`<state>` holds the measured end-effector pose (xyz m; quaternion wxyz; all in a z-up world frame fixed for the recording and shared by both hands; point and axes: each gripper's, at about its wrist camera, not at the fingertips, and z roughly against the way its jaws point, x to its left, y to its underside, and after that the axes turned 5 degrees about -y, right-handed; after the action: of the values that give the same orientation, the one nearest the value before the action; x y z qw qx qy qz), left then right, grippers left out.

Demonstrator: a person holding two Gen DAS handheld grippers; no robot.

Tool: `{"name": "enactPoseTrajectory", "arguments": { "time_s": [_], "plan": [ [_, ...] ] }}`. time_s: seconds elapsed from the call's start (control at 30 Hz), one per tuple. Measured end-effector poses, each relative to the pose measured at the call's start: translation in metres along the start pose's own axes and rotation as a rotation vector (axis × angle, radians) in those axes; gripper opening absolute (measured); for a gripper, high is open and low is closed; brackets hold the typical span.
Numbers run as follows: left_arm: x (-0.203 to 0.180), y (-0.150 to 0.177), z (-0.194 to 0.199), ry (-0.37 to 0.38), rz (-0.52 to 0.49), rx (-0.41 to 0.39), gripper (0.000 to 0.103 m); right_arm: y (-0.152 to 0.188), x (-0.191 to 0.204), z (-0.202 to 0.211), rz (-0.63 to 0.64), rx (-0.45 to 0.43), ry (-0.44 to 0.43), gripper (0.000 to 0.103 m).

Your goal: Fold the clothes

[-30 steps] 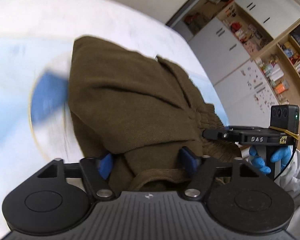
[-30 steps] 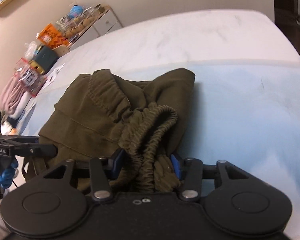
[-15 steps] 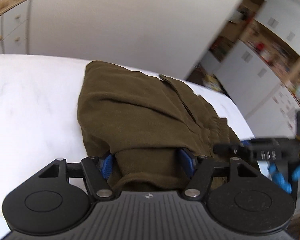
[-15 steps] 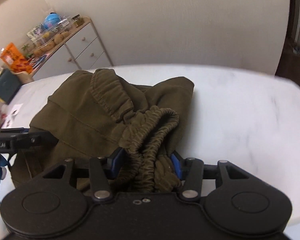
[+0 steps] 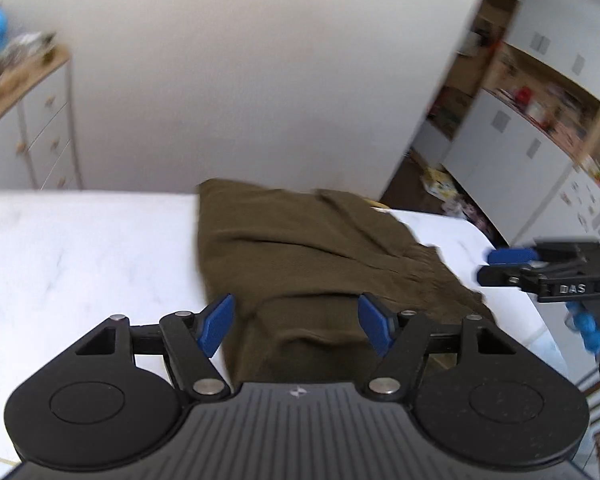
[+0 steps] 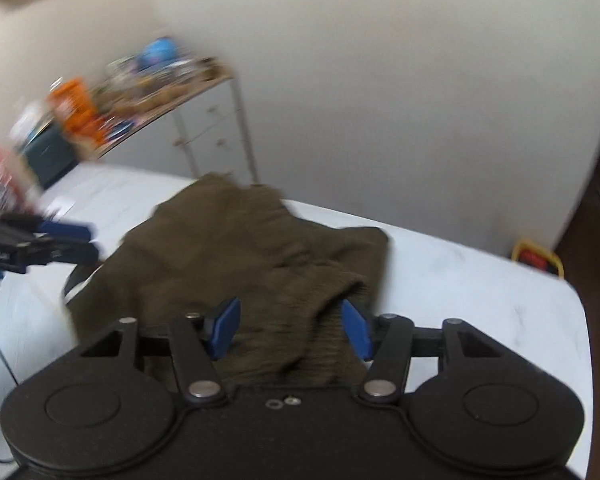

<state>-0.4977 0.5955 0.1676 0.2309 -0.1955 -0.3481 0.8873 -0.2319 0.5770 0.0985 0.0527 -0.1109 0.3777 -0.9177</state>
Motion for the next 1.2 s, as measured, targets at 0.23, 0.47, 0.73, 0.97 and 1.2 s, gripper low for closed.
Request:
{"name": "enactPoseTrajectory", "arguments": {
  "time_s": [0.23,0.47,0.73,0.97,1.2],
  "plan": [
    [-0.027,0.044,-0.022,-0.04,-0.112,0.083,0.048,0.032,0.029,-0.041,0.102,0.107,0.058,0.103],
    [-0.032,0.042,-0.024,-0.062,-0.117,0.091,0.048,0.035,0.038,-0.044,0.104,0.102,0.093,0.103],
    [-0.038,0.026,-0.008,-0.109,-0.063,0.06,0.052,0.027,0.038,-0.019,0.043,0.052,0.069,0.103],
    [-0.048,0.027,0.013,-0.131,-0.052,0.046,0.073,0.031,0.049,0.004,0.031,0.017,0.065,0.103],
    [-0.061,0.027,0.037,-0.166,-0.04,0.0,0.103,0.038,0.055,0.024,-0.015,-0.047,0.11,0.103]
  ]
}}
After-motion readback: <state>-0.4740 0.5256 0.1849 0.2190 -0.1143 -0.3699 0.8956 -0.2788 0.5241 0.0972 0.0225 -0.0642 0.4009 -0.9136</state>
